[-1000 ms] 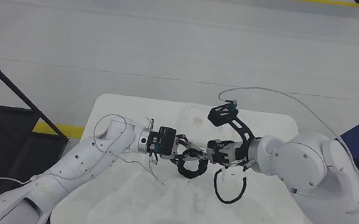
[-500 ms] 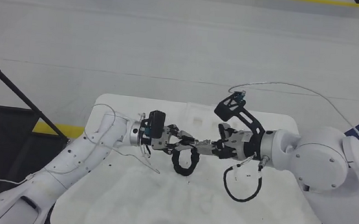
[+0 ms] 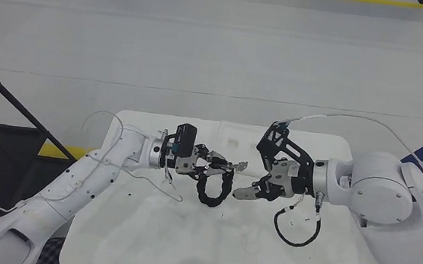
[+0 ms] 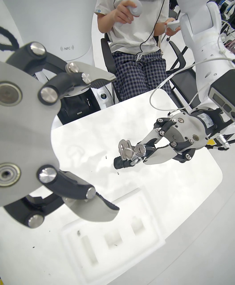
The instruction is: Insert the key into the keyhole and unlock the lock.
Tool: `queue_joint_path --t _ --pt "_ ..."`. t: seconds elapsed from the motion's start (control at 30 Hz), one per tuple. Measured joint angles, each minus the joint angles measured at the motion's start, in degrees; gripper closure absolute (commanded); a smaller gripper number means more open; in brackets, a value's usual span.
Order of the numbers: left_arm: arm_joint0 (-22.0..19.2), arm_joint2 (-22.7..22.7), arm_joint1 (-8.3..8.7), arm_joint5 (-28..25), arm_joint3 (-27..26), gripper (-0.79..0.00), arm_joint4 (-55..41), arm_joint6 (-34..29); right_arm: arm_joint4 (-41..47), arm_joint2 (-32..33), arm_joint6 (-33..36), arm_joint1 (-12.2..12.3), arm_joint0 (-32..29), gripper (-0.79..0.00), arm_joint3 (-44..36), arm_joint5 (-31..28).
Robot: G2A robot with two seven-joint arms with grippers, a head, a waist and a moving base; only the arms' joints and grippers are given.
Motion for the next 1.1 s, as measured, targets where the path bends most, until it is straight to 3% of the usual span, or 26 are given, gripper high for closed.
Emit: queue_joint_path --t 0.23,0.57,0.67,0.8,0.93,1.1 --pt "-2.63 2.33 2.17 0.0 -2.5 0.0 -6.94 -7.49 -1.06 -0.02 -0.95 0.03 -0.31 -0.785 -0.48 -1.08" --pt "-5.07 6.25 3.5 0.0 -2.95 0.0 -13.32 -12.54 -15.29 -1.08 -6.46 0.56 -0.28 -0.782 -3.49 -18.14" --pt "-5.61 7.12 3.72 0.0 -2.89 0.0 -14.38 -12.91 -20.72 -2.05 -7.17 0.65 -0.24 -0.64 -5.32 -21.23" --pt "-6.25 8.13 3.95 0.0 -2.86 0.0 -15.25 -13.02 -26.88 -3.35 -7.74 0.72 -0.84 -0.57 -6.71 -21.75" --pt "-6.91 9.15 4.16 0.0 -2.8 0.0 -15.79 -13.08 -31.77 -3.94 -9.64 0.76 -1.21 -0.413 -8.18 -21.98" --pt "-7.68 10.29 4.29 0.0 -2.8 0.0 -16.27 -12.93 -36.32 -4.48 -10.51 0.87 -1.98 -0.357 -9.37 -21.79"
